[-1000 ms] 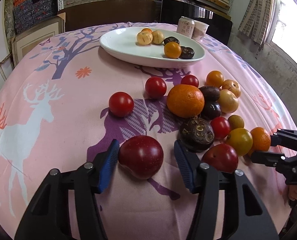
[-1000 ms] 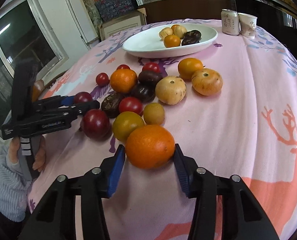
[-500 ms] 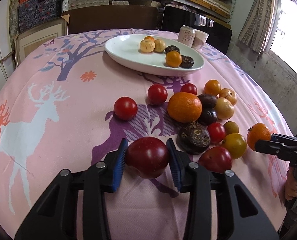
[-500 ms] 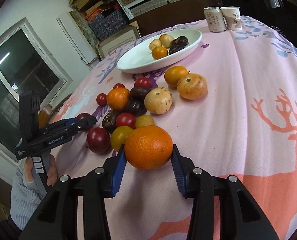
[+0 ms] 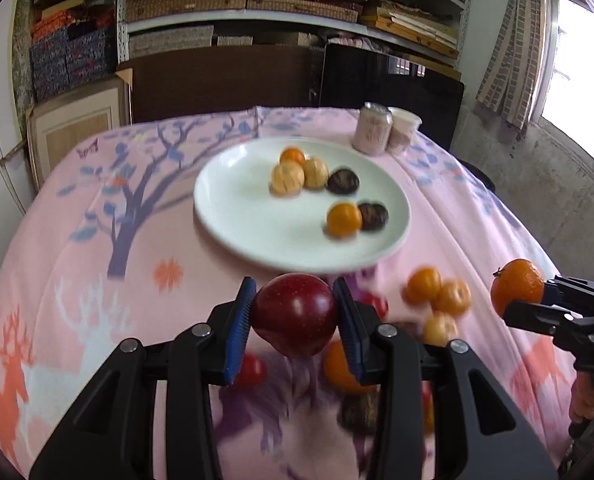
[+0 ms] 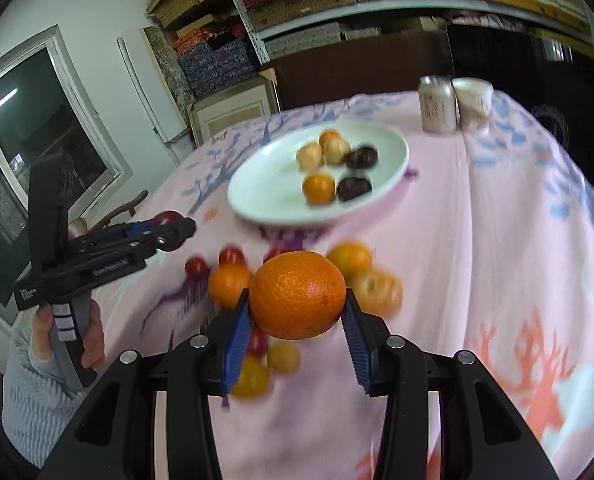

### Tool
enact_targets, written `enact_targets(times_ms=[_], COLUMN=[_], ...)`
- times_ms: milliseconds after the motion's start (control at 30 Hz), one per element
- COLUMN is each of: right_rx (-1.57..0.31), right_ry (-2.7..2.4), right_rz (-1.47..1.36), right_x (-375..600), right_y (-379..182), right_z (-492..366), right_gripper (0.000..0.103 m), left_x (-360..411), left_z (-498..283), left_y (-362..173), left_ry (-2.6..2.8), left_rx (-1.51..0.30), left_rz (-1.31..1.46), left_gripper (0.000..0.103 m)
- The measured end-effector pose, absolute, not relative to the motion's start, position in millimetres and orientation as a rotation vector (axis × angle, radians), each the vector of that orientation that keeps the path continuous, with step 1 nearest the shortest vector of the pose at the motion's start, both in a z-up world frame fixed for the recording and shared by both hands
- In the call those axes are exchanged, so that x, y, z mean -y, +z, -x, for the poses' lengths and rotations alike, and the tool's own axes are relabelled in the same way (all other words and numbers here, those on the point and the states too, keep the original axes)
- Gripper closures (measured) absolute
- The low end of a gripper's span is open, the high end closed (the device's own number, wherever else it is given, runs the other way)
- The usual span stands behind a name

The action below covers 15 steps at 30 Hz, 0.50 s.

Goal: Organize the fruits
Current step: 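Place the red plum and orange on the white plate with both tools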

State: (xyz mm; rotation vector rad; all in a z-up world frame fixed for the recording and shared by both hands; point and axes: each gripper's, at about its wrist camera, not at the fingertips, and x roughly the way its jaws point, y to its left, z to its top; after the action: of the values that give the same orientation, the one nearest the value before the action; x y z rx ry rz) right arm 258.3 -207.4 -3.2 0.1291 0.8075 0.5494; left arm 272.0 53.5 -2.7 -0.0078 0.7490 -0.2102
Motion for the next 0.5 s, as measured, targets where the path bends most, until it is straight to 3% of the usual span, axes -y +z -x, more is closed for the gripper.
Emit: enact_targets(times_ms=[300,367,433,500], right_rx=[-0.851,-0.849,-0.846,-0.801], right_ry=[0.558,0.556,0.556,0.524], right_rz=[-0.054,-0.040,-0.018,-0.009], right_x=[136.5,126.1,125.5,135.1], right_y=[-11.2,-17.9,-21.1,-15.9], right_z=[-357.3,-366.3,-363.9,-357.3], right_gripper=[0.057,0.056,0.045,0.041], left_x=[-54.0,-59.1,-61.3,-63.4], left_z=[-385.8,-395.6,-398.7,-400.7], left_y=[-22.6,-29.9,-33.9,-31.6], left_ry=[-0.140,-0.153,-0.162,-0.172], left_rx=[-0.809,-0.812,-0.809,-0.799], left_rz=[0.039,0.071,0.063,0.076], left_gripper=[0.062,0.031,0.028,0.028])
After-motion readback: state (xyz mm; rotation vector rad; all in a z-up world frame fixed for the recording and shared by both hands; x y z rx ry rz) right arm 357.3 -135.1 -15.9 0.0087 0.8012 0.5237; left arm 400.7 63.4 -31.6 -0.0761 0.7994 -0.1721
